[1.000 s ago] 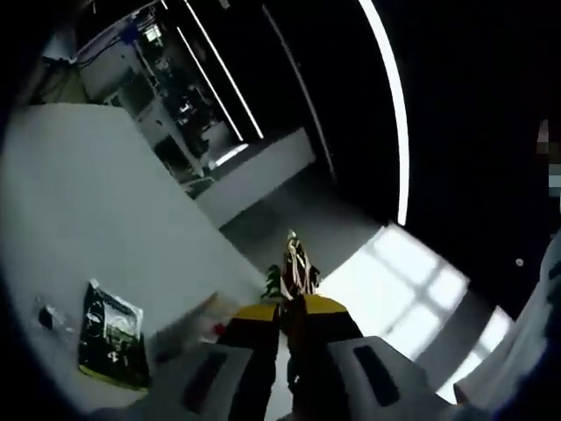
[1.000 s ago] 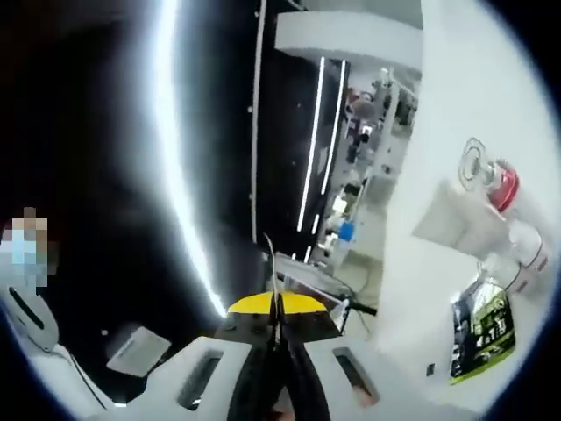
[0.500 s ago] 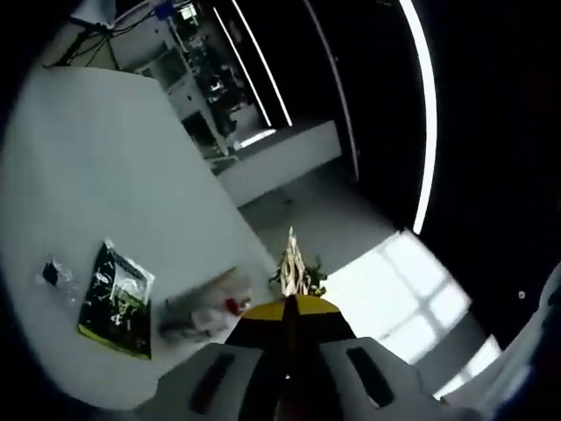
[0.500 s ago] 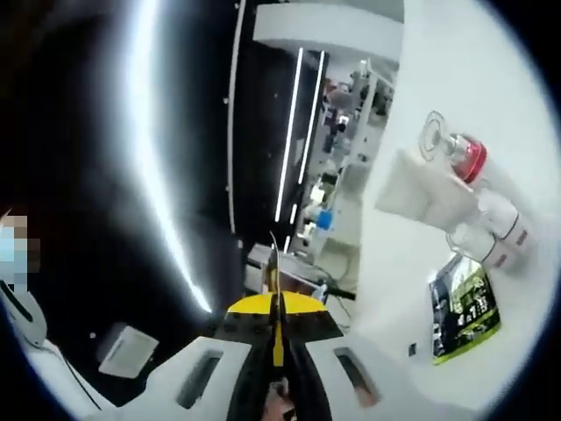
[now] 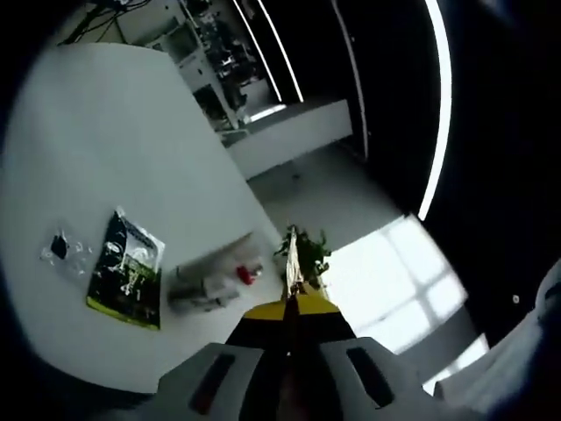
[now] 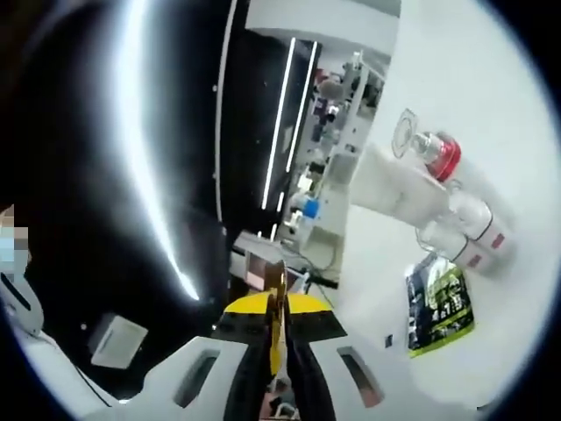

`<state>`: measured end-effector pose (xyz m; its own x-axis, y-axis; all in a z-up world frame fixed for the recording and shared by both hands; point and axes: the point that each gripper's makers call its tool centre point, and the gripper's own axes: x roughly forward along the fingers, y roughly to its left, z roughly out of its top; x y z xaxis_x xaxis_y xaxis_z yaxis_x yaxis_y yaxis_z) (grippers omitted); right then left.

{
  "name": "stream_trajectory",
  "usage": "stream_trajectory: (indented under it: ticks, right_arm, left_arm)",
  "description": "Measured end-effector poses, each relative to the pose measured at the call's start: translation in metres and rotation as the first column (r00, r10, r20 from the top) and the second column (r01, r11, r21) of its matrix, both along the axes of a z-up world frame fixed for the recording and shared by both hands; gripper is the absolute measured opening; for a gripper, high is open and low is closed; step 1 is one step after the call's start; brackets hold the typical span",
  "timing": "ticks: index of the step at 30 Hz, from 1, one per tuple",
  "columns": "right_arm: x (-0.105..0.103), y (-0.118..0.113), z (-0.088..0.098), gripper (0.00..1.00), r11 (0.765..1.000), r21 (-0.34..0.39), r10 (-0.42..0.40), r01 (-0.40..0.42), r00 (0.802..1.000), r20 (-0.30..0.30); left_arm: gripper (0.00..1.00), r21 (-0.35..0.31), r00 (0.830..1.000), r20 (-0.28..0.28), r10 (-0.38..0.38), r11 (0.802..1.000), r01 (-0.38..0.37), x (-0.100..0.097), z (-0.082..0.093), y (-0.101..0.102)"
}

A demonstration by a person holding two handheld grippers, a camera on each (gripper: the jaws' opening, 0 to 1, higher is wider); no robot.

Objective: Arrange the skincare products in the storage area until every visible bottle or jar stands upright without overlapping.

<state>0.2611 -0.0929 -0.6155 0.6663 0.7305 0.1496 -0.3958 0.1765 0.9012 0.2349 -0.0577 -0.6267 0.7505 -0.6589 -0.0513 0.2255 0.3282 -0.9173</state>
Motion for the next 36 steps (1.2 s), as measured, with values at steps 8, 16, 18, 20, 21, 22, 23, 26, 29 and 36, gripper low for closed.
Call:
stream_trajectory:
  ticks: [8, 16, 18, 20, 21, 22, 23, 26, 29, 36]
  right_arm:
    - [-0.016, -0.013, 0.007, 0.03, 0.984, -0.085, 0.168, -0.159, 0.980, 0.110]
    - [-0.035, -0.009, 0.002, 0.04, 0.900, -0.230, 0.408, -0.371, 0.902, 0.141]
    - [-0.038, -0.006, 0.000, 0.04, 0.865, -0.263, 0.470, -0.427, 0.873, 0.129]
    - [-0.043, -0.004, -0.002, 0.04, 0.839, -0.280, 0.512, -0.467, 0.852, 0.114]
    - [-0.041, -0.004, -0.002, 0.04, 0.836, -0.287, 0.516, -0.468, 0.848, 0.119]
    - [-0.041, -0.004, -0.003, 0.04, 0.831, -0.293, 0.523, -0.474, 0.844, 0.118]
    - [-0.042, -0.003, -0.003, 0.03, 0.827, -0.297, 0.529, -0.478, 0.840, 0.120]
    - [-0.045, -0.003, -0.003, 0.02, 0.814, -0.293, 0.552, -0.502, 0.826, 0.119]
    - [-0.048, -0.003, -0.003, 0.01, 0.804, -0.280, 0.569, -0.525, 0.816, 0.103]
    - [-0.045, -0.002, -0.008, 0.01, 0.813, -0.222, 0.553, -0.538, 0.833, 0.010]
  left_arm:
    - [0.00, 0.024, 0.984, -0.007, -0.177, 0.984, 0.177, -0.022, -0.002, -0.016]
    - [0.00, 0.130, 0.945, -0.019, -0.327, 0.936, 0.327, -0.035, -0.005, -0.022]
    - [0.00, 0.173, 0.929, -0.024, -0.368, 0.914, 0.367, -0.037, -0.005, -0.024]
    - [0.00, 0.194, 0.913, -0.044, -0.406, 0.893, 0.406, -0.039, -0.006, -0.026]
    - [0.00, 0.208, 0.910, -0.048, -0.412, 0.887, 0.412, -0.039, -0.007, -0.025]
    - [0.00, 0.214, 0.908, -0.049, -0.415, 0.884, 0.416, -0.037, -0.006, -0.025]
    - [0.00, 0.212, 0.903, -0.055, -0.426, 0.879, 0.427, -0.037, -0.006, -0.025]
    - [0.00, 0.224, 0.890, -0.066, -0.450, 0.863, 0.453, -0.036, -0.007, -0.024]
    - [0.00, 0.218, 0.877, -0.085, -0.473, 0.850, 0.479, -0.037, -0.010, -0.023]
    - [0.00, 0.179, 0.860, -0.132, -0.494, 0.841, 0.510, -0.035, -0.012, -0.021]
